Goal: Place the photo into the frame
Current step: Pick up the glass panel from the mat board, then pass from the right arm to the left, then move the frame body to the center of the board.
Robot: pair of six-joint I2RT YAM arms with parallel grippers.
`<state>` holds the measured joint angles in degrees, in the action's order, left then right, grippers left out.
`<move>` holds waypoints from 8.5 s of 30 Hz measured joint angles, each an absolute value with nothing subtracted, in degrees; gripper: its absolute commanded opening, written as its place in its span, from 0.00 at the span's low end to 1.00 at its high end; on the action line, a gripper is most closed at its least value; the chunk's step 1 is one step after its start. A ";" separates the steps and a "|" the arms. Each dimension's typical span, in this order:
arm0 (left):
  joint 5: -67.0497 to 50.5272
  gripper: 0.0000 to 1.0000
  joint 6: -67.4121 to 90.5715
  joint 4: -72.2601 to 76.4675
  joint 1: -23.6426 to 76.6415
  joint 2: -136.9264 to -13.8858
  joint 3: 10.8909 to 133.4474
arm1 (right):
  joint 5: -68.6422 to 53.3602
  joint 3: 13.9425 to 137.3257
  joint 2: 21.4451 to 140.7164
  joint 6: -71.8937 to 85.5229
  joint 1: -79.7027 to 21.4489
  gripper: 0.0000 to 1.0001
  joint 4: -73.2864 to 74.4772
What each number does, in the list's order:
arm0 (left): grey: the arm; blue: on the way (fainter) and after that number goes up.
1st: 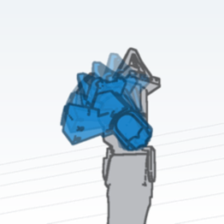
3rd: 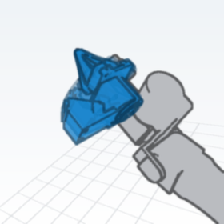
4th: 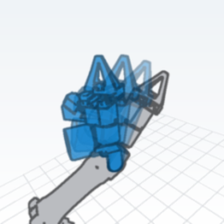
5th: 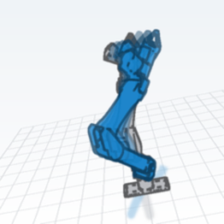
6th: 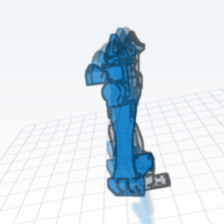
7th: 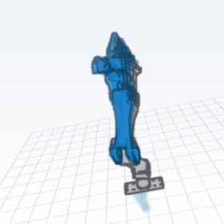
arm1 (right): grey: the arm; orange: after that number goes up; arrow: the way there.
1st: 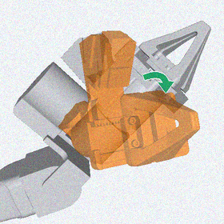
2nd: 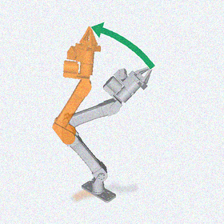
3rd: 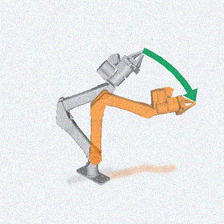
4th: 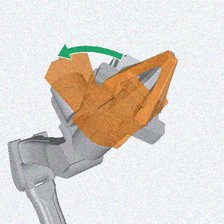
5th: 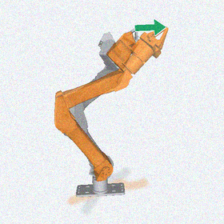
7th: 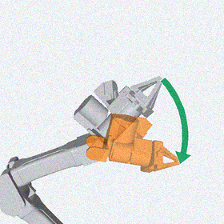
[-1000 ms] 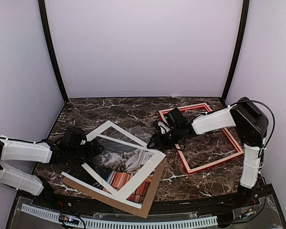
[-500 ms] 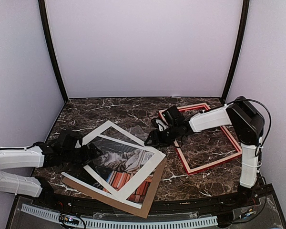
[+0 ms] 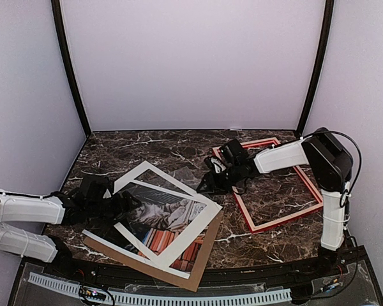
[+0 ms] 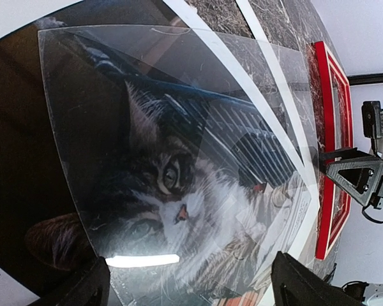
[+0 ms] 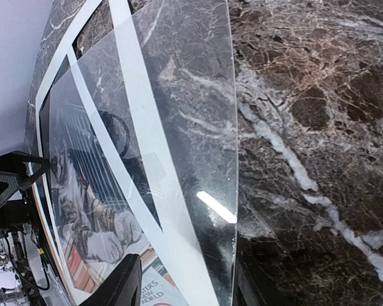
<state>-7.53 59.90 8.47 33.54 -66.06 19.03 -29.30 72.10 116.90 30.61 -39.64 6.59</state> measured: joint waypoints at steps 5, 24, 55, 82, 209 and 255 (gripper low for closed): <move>-7.46 0.90 60.38 10.55 33.54 -66.74 18.50 | -30.65 72.07 116.66 30.59 -38.81 0.41 6.66; -6.57 0.90 60.64 15.33 33.65 -68.20 17.47 | -44.56 67.26 109.49 25.36 -37.34 0.23 5.69; -13.10 0.99 36.47 16.19 33.71 -53.91 17.72 | -59.22 64.58 94.04 29.52 -30.24 0.00 -0.86; -33.78 0.83 30.04 33.61 30.68 -69.43 24.43 | -66.72 61.69 87.18 46.57 -26.15 0.00 -18.72; -11.90 0.00 21.61 -15.00 29.12 -56.49 56.97 | -14.55 59.27 105.34 40.12 -52.27 0.92 1.39; -30.83 0.00 37.56 10.85 34.15 -78.30 61.76 | 1.08 43.20 87.83 21.78 -13.58 0.24 21.61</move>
